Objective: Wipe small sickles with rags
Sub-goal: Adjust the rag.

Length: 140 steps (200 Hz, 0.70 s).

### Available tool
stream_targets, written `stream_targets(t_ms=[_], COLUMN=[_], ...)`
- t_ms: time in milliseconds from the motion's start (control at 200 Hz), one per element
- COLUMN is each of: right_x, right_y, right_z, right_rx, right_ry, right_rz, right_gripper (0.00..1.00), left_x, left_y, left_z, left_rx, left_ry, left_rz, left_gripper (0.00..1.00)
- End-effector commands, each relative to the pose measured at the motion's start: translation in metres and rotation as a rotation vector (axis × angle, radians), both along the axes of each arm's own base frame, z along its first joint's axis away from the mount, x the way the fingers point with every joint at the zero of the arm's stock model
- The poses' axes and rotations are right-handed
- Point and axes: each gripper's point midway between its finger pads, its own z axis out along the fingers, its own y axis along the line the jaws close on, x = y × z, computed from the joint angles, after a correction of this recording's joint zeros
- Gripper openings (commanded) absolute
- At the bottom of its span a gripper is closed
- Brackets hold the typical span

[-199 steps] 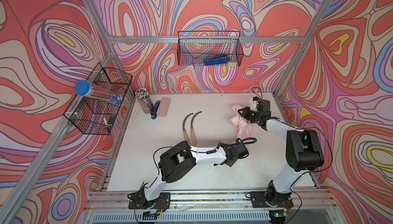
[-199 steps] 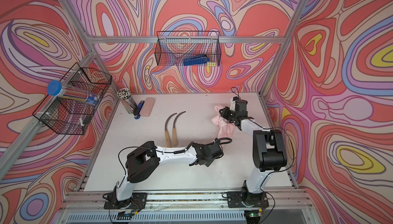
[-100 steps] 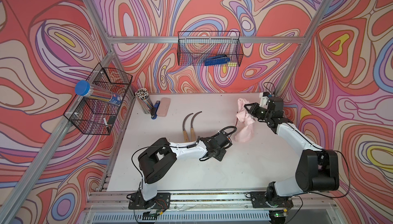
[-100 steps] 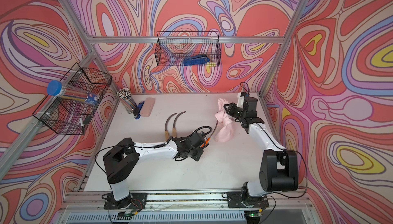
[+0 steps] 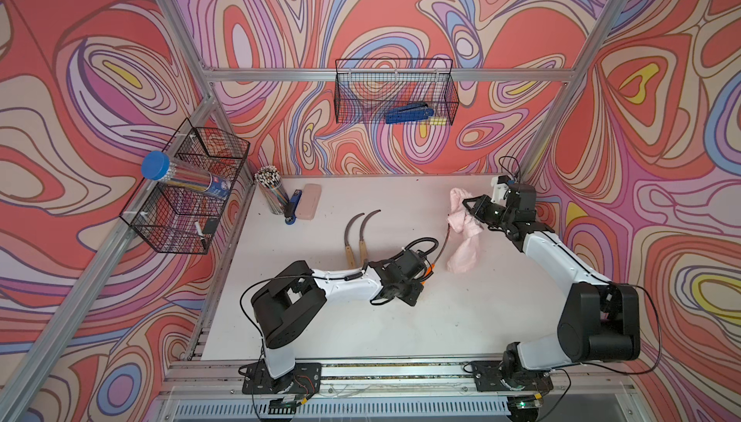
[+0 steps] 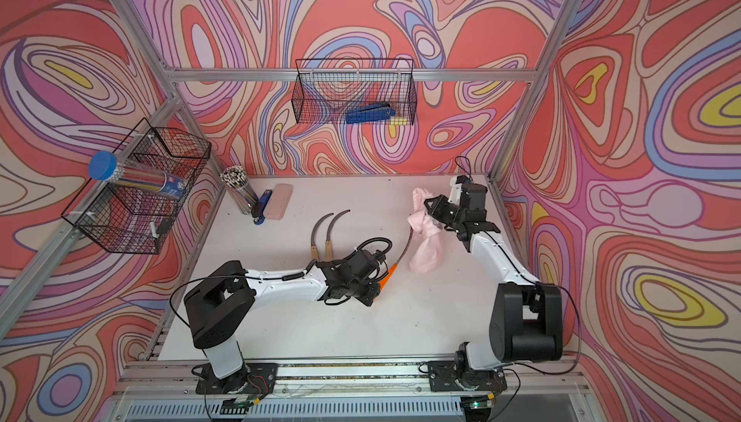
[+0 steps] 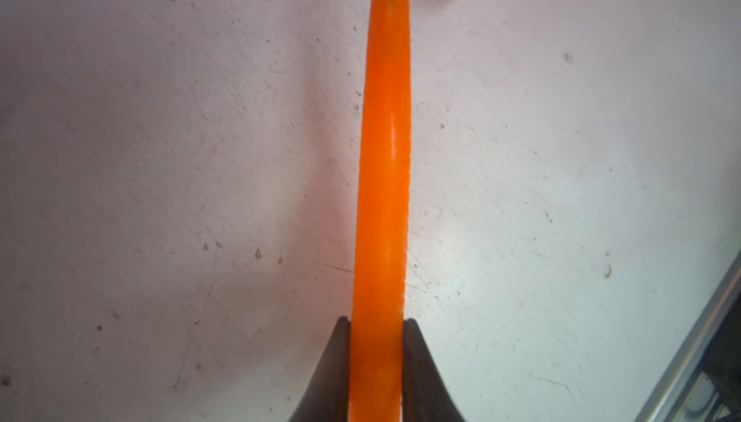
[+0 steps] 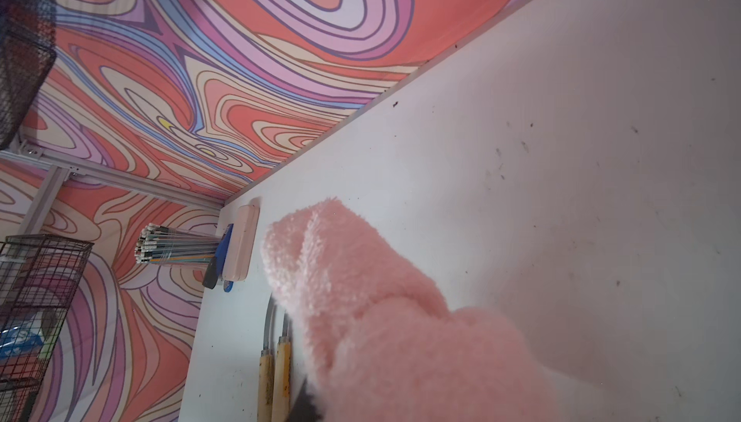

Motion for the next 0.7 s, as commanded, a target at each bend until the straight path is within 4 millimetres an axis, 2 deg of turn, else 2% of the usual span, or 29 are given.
stream_targets(t_ms=[0,230,386,531,696], right_x=[0.028,0.042,0.051,0.065,0.058], right_y=[-0.039,-0.046,-0.056,-0.062,-0.056], right_z=[0.037,0.041,0.042,0.044,0.041], right_rx=[-0.024,-0.037,-0.068,-0.066,-0.065], right_ry=[-0.112,-0.106,-0.089,-0.072,-0.078], right_rz=[-0.126,-0.146,-0.172,-0.177,-0.159], right_gripper=[0.0,0.0,0.0,0.0,0.0], left_x=[-0.018,-0.015,-0.017,-0.014,-0.006], left_y=[0.033,0.057,0.06,0.07,0.076], left_z=[-0.021,-0.023,-0.024,-0.031,-0.03], left_rx=[0.088,0.17,0.176,0.225,0.273], left_ry=[0.069,0.031,0.031,0.027,0.009], left_rz=[0.034,0.09,0.089,0.132,0.181], left_gripper=[0.0,0.0,0.0,0.0,0.0])
